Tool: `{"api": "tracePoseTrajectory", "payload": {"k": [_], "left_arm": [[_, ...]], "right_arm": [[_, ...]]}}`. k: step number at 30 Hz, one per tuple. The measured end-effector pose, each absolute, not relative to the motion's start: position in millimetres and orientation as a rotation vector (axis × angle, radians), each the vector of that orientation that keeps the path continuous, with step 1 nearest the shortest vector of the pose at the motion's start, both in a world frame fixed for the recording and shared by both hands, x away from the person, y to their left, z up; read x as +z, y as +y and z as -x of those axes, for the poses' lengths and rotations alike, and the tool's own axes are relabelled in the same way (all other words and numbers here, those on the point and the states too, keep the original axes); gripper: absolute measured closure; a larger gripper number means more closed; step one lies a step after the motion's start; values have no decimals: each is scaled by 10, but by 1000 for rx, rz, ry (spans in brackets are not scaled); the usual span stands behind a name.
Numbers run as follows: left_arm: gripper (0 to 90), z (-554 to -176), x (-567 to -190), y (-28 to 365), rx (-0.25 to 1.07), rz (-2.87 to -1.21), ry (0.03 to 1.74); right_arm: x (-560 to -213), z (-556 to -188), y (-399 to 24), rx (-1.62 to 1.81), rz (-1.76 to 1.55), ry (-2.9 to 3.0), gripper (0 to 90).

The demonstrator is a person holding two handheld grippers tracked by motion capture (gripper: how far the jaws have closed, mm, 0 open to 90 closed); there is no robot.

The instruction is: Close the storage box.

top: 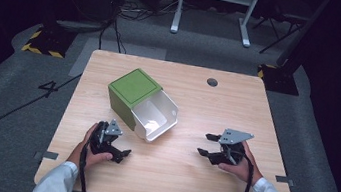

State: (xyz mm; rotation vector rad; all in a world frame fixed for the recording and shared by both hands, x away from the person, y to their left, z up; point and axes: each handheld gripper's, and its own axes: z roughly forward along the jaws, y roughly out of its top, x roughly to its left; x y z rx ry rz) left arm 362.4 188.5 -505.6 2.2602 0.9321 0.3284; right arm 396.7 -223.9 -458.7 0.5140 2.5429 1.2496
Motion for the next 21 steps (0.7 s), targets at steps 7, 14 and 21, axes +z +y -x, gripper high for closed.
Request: {"api": "tracePoseTrajectory", "payload": {"k": [7,14,21], "left_arm": [[2,-3531,-5059,1941,342,-2244,967],[3,-3489,-5056,1980,349,-2246,977],[2,-3485,-5058,1983,347,-2243,978]], "right_arm": [[-4601,-4078,-1821,1271,-410,2563,359],[-4544,-4121,-1374,1301,-310,2573,378],[-4594,-4185,-1176,1257,-335,2570,399]]}}
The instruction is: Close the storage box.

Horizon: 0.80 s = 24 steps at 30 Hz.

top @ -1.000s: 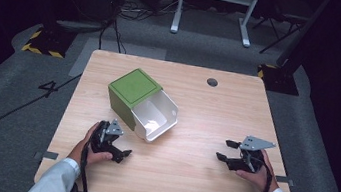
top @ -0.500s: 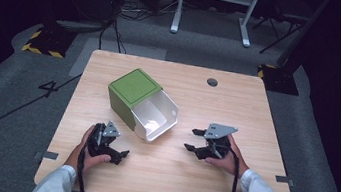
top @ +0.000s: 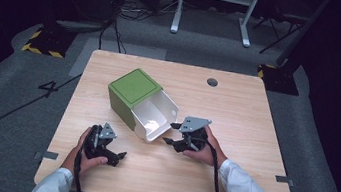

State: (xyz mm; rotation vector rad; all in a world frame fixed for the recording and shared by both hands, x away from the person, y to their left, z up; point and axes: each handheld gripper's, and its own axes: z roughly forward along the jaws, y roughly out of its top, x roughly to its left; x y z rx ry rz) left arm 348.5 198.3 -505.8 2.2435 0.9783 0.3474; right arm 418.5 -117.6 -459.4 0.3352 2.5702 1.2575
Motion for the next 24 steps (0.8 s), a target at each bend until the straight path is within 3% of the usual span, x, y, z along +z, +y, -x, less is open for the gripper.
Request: {"api": "tracePoseTrajectory", "payload": {"k": [24], "left_arm": [[0,-3491,-5057,1980,347,-2244,980]], "right_arm": [[-4674,-4403,-1107,1171,-474,2411,406]]}}
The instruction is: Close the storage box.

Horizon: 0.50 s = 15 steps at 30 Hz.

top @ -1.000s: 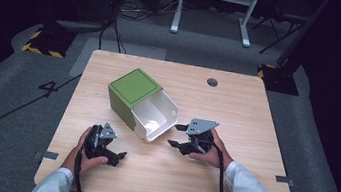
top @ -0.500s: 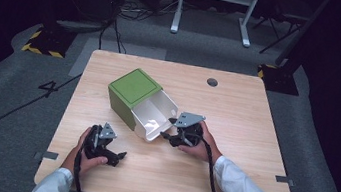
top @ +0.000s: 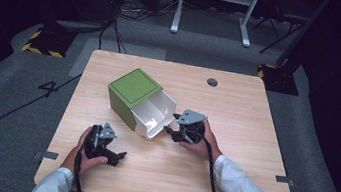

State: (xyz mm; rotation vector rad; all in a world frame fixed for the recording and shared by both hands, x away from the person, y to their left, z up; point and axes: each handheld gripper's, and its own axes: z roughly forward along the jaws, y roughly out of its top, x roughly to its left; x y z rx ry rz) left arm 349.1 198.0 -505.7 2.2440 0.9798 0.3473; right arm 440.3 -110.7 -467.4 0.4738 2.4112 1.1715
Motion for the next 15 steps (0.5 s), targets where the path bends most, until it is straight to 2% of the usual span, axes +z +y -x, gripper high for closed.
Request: {"api": "tracePoseTrajectory", "payload": {"k": [15], "left_arm": [[1,-3491,-5056,1981,347,-2245,979]], "right_arm": [[-4666,-4396,-950,1273,-421,2435,424]]}}
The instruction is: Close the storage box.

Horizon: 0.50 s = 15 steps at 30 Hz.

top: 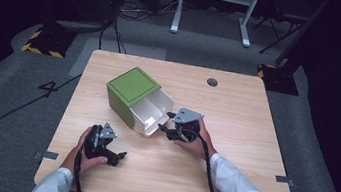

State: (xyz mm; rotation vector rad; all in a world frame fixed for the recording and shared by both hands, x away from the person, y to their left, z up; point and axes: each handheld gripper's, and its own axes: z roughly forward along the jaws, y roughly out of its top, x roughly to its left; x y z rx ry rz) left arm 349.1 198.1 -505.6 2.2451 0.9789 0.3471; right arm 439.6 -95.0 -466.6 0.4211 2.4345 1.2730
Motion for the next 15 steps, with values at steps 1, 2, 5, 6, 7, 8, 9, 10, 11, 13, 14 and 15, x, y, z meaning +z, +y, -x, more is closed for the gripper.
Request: {"api": "tracePoseTrajectory", "payload": {"k": [1,2,5,6,7,8,9,10,11,13,14,15], "left_arm": [[1,-3491,-5056,1981,347,-2245,979],[1,-3491,-5056,1980,348,-2244,979],[0,-3490,-5056,1981,347,-2244,979],[1,-3491,-5056,1981,347,-2245,979],[1,-3491,-5056,1981,347,-2245,979],[0,-3491,-5056,1981,347,-2245,978],[0,-3490,-5056,1981,347,-2245,979],[0,-3490,-5056,1981,347,-2245,979],[0,-3490,-5056,1981,348,-2245,979],[0,-3490,-5056,1981,348,-2244,979],[1,-3490,-5057,1980,348,-2244,979],[1,-3490,-5057,1980,347,-2244,979]], "right_arm": [[-4666,-4396,-950,1273,-421,2435,424],[-4675,-4389,-925,1295,-403,2465,423],[-4683,-4371,-890,1308,-383,2484,425],[-4686,-4367,-879,1308,-375,2486,425],[-4686,-4367,-879,1308,-375,2486,425],[-4696,-4353,-863,1306,-357,2488,426],[-4702,-4344,-857,1300,-340,2482,425],[-4702,-4344,-857,1300,-340,2482,425],[-4706,-4328,-852,1290,-324,2481,427],[-4707,-4327,-850,1288,-319,2483,426],[-4703,-4322,-840,1277,-298,2487,425],[-4703,-4322,-840,1277,-298,2487,425]]}}
